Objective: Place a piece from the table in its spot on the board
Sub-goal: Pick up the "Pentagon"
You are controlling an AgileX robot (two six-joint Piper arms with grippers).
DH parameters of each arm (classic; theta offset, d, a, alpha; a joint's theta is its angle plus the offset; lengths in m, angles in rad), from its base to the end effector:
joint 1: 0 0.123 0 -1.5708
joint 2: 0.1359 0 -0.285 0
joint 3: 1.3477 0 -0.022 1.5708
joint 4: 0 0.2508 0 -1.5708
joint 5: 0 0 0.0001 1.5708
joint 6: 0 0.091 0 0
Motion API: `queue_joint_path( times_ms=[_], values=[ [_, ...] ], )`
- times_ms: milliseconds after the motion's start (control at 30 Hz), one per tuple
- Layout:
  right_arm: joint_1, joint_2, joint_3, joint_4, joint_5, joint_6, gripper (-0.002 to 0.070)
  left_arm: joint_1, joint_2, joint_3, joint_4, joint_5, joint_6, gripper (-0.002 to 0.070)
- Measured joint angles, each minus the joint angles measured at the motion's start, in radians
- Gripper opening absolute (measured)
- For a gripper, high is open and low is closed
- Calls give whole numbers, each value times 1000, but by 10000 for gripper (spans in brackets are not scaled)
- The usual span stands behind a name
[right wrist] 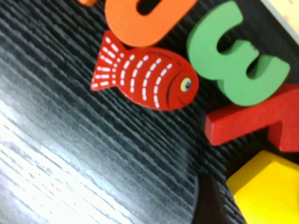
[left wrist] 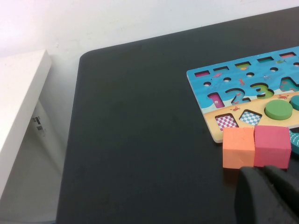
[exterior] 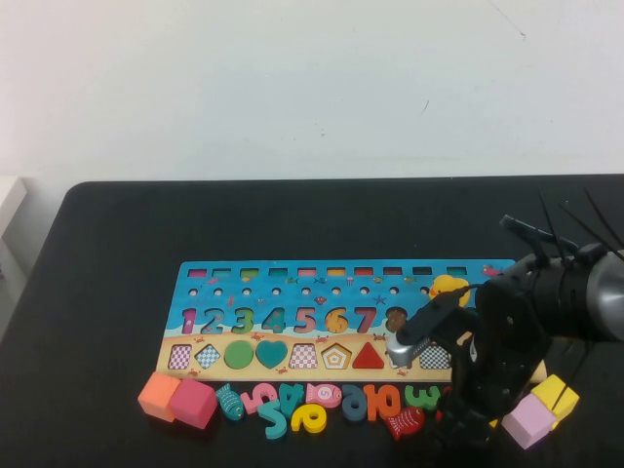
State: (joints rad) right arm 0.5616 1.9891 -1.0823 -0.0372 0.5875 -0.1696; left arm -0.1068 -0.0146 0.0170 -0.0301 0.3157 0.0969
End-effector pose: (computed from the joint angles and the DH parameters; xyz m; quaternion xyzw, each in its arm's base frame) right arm 0.2989 0.1859 0.1073 -0.3699 0.9254 0.0046 0.0824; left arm 0.0533 -0.0066 0.1797 0.0714 0.7805 -0.0156 0.6208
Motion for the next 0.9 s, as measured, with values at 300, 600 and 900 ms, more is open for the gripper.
queue_joint_path(
  times_ms=[300, 600, 900],
  values=[
    [0, -7, 2, -2, 22, 16, 422, 0, 0, 0, 0, 0, 0, -2],
    [0, -16, 8, -12, 42, 38, 421, 0, 0, 0, 0, 0, 0, -2],
    [0, -16, 8, -81, 42, 127, 421, 0, 0, 0, 0, 0, 3, -2]
  ],
)
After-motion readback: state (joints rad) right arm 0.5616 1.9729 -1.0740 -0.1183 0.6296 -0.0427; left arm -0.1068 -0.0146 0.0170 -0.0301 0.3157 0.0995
